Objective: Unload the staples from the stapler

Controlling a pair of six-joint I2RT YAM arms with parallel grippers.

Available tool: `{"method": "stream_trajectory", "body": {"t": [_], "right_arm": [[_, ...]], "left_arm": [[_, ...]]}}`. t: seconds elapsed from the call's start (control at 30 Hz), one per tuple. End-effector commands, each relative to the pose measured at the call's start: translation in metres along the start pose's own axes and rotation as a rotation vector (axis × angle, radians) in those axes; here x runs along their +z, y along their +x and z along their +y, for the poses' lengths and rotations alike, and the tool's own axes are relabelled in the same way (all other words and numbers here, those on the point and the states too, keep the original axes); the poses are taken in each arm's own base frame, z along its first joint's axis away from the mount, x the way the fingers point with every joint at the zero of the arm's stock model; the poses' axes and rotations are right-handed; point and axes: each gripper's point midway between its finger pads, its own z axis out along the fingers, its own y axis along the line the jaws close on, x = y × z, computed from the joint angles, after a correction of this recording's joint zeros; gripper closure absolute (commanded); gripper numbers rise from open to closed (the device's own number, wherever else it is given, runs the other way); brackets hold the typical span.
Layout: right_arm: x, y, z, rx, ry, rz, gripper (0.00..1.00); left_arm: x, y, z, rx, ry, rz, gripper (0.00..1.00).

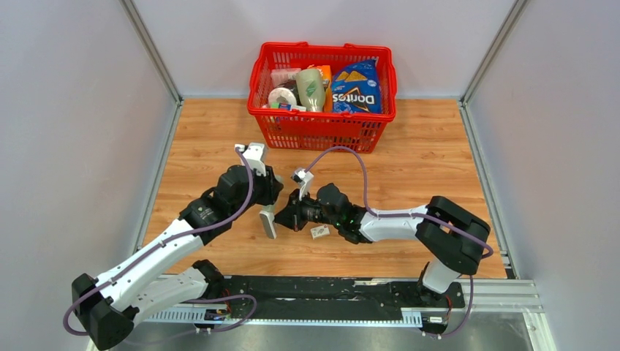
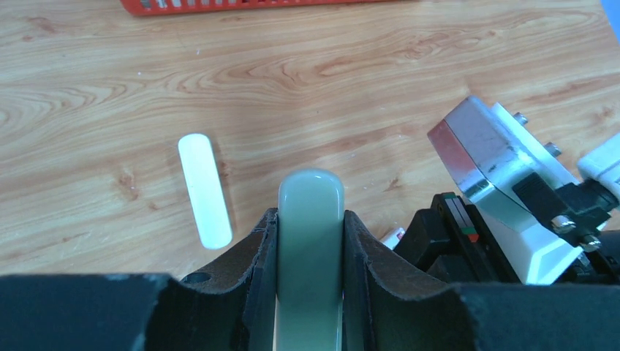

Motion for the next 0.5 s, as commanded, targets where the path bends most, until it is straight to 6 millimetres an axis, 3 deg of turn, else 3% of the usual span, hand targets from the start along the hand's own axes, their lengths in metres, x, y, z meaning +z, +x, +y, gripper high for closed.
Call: {"method": "stream_trajectory", "body": {"t": [0.0, 0.23, 0.47], "right_arm": [[-0.003, 0.005, 0.051, 0.015, -0.2, 0.016, 1.0], [-0.007, 0.0, 0.063, -0.004, -0.229, 0.009, 1.0], [-0.007, 0.002, 0.061, -0.018, -0.214, 0.016, 1.0]], "left_arm": [[-0.004, -0.061, -0.004, -0.04, -0.013, -0.22, 1.0], [0.004, -0.053, -0.003, -0.031, -0.024, -0.199, 1.0], [0.005, -0.05, -0.003, -0.026, -0.021, -0.188, 1.0]]}}
